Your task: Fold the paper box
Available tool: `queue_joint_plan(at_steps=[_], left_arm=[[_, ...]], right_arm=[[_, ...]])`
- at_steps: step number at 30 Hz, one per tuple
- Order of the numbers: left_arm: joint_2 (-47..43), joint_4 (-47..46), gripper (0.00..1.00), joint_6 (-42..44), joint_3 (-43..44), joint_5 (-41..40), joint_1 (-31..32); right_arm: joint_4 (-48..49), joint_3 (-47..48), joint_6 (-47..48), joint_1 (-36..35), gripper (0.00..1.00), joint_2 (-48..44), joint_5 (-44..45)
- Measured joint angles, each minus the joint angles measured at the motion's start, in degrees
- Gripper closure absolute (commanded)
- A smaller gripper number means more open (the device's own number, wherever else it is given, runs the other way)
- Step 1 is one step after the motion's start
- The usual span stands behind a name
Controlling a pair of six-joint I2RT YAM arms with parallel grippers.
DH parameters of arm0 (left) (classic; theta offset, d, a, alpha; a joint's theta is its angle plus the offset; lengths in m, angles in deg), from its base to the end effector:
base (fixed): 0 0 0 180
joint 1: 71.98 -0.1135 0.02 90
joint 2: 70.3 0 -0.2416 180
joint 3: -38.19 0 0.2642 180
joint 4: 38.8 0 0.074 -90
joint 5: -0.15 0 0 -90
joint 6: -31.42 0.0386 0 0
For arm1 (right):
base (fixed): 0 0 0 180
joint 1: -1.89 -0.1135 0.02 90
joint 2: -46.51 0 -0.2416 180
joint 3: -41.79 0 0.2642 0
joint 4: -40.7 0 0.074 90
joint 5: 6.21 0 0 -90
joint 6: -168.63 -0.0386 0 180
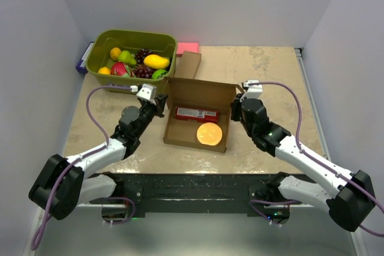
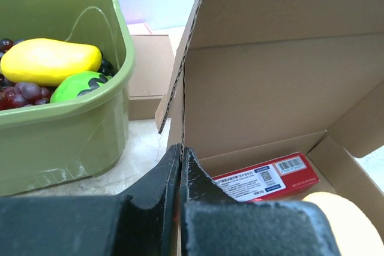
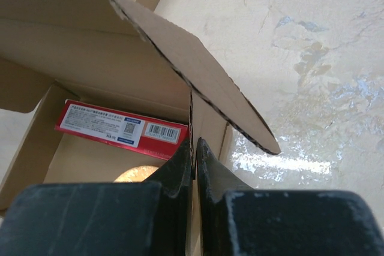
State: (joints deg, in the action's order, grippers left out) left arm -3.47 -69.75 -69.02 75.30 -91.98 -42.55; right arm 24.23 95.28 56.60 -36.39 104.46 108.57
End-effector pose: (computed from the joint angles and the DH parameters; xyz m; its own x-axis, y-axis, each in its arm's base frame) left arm 0.2332 -0.1299 0.2070 -0.0647 -0.1714 -0.9831 0.4545 0.8720 -0.1819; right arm 0.2118 0.1465 0.2588 -0.3557 0.1532 -0.9220 -0.1313 0.9685 0.2115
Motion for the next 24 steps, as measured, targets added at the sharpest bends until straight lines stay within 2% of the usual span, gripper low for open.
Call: queue_joint_plan(at_steps=[13, 24], left_arm=[[0.72, -1.11, 1.00, -2.54, -0.13, -5.16, 3.02], [0.63, -6.60, 1.00, -5.14, -4.04, -8.76, 5.75]], right_arm=[[2.60, -1.73, -2.93, -3.78, 1.00, 0.70, 6.91], [5.27, -5.49, -5.07, -5.77, 1.00, -1.84, 9.22]])
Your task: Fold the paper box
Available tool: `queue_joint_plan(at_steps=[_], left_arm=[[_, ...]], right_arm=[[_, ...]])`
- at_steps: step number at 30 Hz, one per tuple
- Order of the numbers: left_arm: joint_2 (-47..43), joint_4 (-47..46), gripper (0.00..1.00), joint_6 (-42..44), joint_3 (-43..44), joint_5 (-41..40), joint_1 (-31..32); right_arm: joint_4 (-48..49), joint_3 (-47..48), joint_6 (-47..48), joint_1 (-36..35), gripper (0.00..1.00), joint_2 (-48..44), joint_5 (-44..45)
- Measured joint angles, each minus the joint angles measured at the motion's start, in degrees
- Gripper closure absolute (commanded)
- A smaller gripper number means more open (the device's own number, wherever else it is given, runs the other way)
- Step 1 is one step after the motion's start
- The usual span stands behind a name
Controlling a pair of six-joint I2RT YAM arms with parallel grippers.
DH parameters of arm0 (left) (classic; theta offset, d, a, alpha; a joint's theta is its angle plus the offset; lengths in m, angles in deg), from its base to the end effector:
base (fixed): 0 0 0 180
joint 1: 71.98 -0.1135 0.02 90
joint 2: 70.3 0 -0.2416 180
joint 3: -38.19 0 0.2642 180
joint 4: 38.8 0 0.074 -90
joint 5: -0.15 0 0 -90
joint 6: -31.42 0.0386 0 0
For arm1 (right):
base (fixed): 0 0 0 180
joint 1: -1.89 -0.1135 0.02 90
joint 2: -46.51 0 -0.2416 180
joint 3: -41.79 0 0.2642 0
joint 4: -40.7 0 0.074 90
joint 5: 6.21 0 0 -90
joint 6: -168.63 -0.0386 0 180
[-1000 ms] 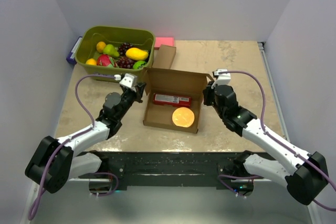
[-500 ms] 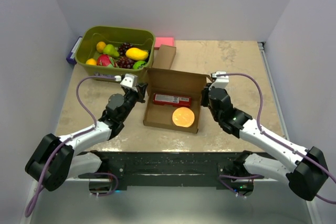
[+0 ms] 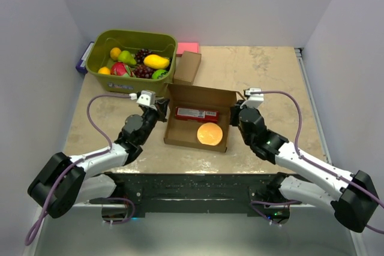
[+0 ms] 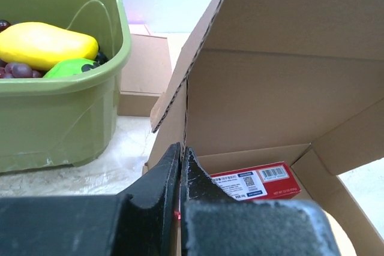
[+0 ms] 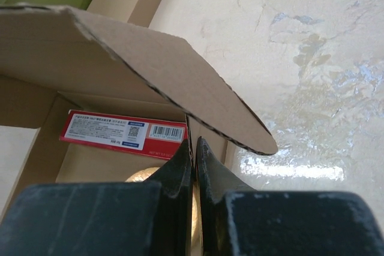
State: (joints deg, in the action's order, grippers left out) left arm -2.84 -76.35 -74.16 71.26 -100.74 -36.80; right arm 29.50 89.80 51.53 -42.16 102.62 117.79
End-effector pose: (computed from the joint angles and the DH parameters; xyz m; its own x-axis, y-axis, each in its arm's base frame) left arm 0.2144 -0.1422 0.1936 -0.0671 -0.2754 -0.9590 0.4086 0.8693 -0.2782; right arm 0.1925 0.1561 0.2418 -0.3013 0.2340 -0.9244 -0.0672 0.9618 0.2654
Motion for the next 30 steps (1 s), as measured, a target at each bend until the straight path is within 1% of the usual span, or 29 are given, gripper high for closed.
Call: queue_joint_plan(at_steps=[8, 17, 18, 19, 22, 23, 25, 26, 30], left_arm=[[-0.94, -1.51, 1.00, -0.35, -4.50, -5.16, 4.04], [-1.49, -0.31, 1.00, -2.45, -7.21, -11.17, 8.09], [-1.70, -0.07, 1.00, -2.86, -7.26, -11.76, 8.41], [-1.90, 0.22, 1.00, -3.10, -7.32, -12.26, 8.72], [-2.51, 1.09, 1.00, -3.93, -7.87, -13.68, 9.46], [-2.71, 1.31, 1.00, -4.24, -8.09, -14.01, 9.62], [-3.45, 2.51, 1.00, -4.87, -8.63, -15.02, 9.88], [-3.76, 3.52, 1.00, -5.07, -8.83, -15.34, 9.92], [-4.79, 6.91, 1.00, -6.05, -9.20, -16.63, 10.27]], right_arm=[[0.83, -3.02, -1.27, -1.25, 1.00, -2.25, 0.61], [0.83, -5.95, -3.96, -2.80, 1.00, -4.48, 0.68], [0.74, -6.12, -4.39, -2.95, 0.97, -4.79, 0.70], [0.55, -6.29, -4.76, -3.17, 0.89, -4.96, 0.70], [-1.18, -6.40, -6.16, -3.72, 0.71, -6.01, 0.39], [-1.84, -6.51, -6.78, -3.85, 0.60, -6.47, 0.04], [-4.35, -6.62, -8.35, -4.07, 0.51, -7.85, -1.99], [-5.90, -6.64, -8.92, -4.17, 0.44, -8.50, -2.86], [-12.57, -6.64, -10.51, -4.46, 0.35, -12.33, -7.13]])
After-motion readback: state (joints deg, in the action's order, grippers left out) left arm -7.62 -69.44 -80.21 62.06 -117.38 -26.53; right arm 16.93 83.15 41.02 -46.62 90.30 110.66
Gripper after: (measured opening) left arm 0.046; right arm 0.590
